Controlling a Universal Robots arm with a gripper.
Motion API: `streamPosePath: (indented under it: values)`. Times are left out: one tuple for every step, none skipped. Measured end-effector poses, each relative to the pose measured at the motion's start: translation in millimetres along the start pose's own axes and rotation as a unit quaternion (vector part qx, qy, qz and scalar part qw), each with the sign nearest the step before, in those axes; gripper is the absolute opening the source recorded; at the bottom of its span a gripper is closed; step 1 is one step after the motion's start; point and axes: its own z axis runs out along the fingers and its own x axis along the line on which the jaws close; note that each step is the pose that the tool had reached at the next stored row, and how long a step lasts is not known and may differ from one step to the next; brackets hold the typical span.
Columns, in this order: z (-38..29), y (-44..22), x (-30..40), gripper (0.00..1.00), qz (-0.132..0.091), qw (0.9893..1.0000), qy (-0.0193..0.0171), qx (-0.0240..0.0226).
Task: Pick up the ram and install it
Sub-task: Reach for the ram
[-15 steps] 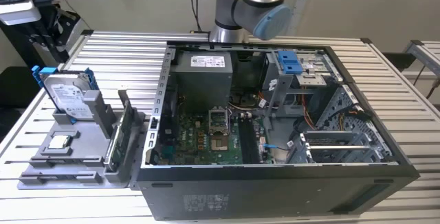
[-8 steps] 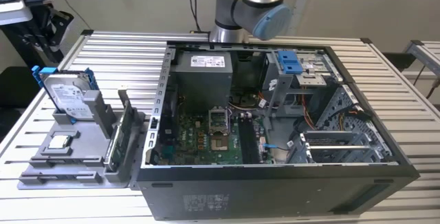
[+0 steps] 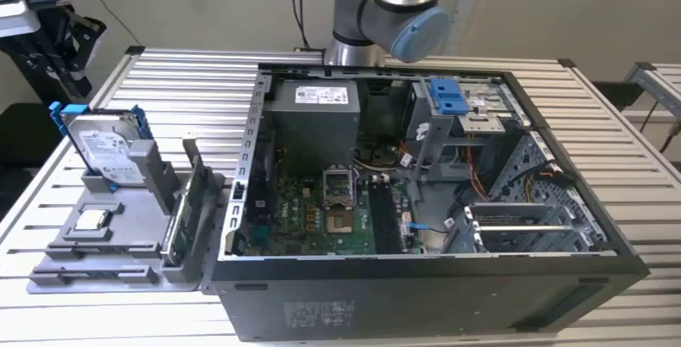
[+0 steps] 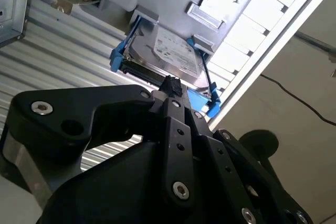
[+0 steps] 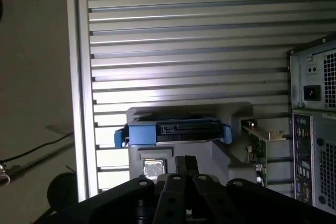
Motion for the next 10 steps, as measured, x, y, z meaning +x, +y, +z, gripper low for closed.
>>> streamPosePath:
  values:
    - [0.0, 0.0, 0.0, 0.11, 0.0, 1.0, 0.0, 0.0]
    - [0.0, 0.0, 0.2, 0.11, 0.0, 1.0, 0.0, 0.0]
    - [0.0, 0.0, 0.3, 0.11, 0.0, 1.0, 0.0, 0.0]
    - [0.0, 0.0, 0.3, 0.11, 0.0, 1.0, 0.0, 0.0]
    - [0.0, 0.0, 0.4, 0.11, 0.0, 1.0, 0.0, 0.0]
    - [0.0, 0.0, 0.5, 0.11, 0.0, 1.0, 0.0, 0.0]
    - [0.0, -0.1, 0.6, 0.11, 0.0, 1.0, 0.0, 0.0]
    - [0.1, -0.2, 0.9, 0.11, 0.0, 1.0, 0.0, 0.0]
    - [0.2, -0.2, 1.3, 0.11, 0.0, 1.0, 0.0, 0.0]
    - [0.2, -0.4, 1.7, 0.11, 0.0, 1.0, 0.0, 0.0]
